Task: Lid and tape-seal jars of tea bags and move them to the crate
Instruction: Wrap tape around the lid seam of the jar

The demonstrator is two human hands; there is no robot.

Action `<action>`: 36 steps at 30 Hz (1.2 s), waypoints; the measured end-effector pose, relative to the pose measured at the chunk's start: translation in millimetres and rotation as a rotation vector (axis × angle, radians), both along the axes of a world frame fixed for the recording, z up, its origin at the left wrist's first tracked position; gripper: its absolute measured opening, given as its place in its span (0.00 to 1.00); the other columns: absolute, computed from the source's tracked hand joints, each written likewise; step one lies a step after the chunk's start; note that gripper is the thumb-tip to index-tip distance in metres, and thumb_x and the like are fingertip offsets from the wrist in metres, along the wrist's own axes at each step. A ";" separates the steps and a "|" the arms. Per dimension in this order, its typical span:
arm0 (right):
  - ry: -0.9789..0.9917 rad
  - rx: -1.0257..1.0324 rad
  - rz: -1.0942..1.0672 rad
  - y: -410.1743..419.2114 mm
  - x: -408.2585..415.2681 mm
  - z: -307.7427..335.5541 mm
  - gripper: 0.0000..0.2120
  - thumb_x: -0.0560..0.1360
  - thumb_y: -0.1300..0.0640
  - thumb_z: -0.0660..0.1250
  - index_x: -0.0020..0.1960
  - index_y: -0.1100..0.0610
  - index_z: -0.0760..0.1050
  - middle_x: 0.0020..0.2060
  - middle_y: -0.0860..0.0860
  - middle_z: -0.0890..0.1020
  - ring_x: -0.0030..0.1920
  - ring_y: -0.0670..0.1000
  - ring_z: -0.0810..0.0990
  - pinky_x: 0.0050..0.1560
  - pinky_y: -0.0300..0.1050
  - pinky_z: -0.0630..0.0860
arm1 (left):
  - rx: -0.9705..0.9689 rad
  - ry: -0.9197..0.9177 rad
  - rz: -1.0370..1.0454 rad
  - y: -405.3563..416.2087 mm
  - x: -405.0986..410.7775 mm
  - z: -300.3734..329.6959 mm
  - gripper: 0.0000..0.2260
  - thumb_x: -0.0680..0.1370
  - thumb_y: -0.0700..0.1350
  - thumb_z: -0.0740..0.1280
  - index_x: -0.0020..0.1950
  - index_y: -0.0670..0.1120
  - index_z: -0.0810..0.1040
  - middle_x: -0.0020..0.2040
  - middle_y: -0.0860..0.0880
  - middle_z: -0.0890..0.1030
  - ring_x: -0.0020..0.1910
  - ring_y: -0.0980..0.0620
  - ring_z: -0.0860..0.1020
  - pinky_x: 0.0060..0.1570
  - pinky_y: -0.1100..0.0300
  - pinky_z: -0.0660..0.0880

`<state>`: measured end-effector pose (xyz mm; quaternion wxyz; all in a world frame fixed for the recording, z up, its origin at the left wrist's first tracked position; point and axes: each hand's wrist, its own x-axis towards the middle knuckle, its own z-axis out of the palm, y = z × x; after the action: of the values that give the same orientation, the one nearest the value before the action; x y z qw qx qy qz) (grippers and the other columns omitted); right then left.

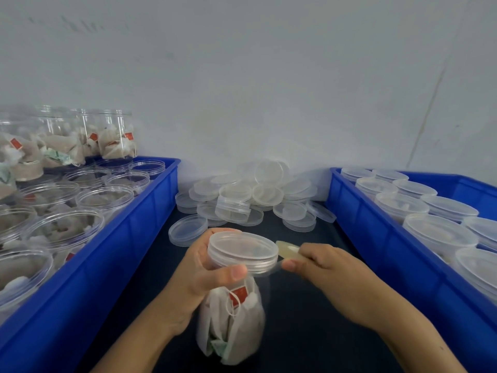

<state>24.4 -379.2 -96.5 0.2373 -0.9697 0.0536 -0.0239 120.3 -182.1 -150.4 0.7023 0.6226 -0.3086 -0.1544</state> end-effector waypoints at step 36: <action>-0.080 -0.081 0.049 19.1 -0.9 -1.9 0.18 0.81 0.39 0.50 0.65 0.46 0.67 0.58 0.47 0.78 0.57 0.47 0.74 0.58 0.45 0.72 | -0.096 -0.084 0.220 -4.3 0.8 -7.2 0.39 0.51 0.57 0.80 0.59 0.48 0.77 0.51 0.51 0.85 0.52 0.53 0.83 0.46 0.67 0.77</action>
<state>23.5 -360.1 -98.5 0.2002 -0.9778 0.0193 -0.0588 121.1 -186.3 -157.6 0.7303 0.6245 -0.2746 -0.0354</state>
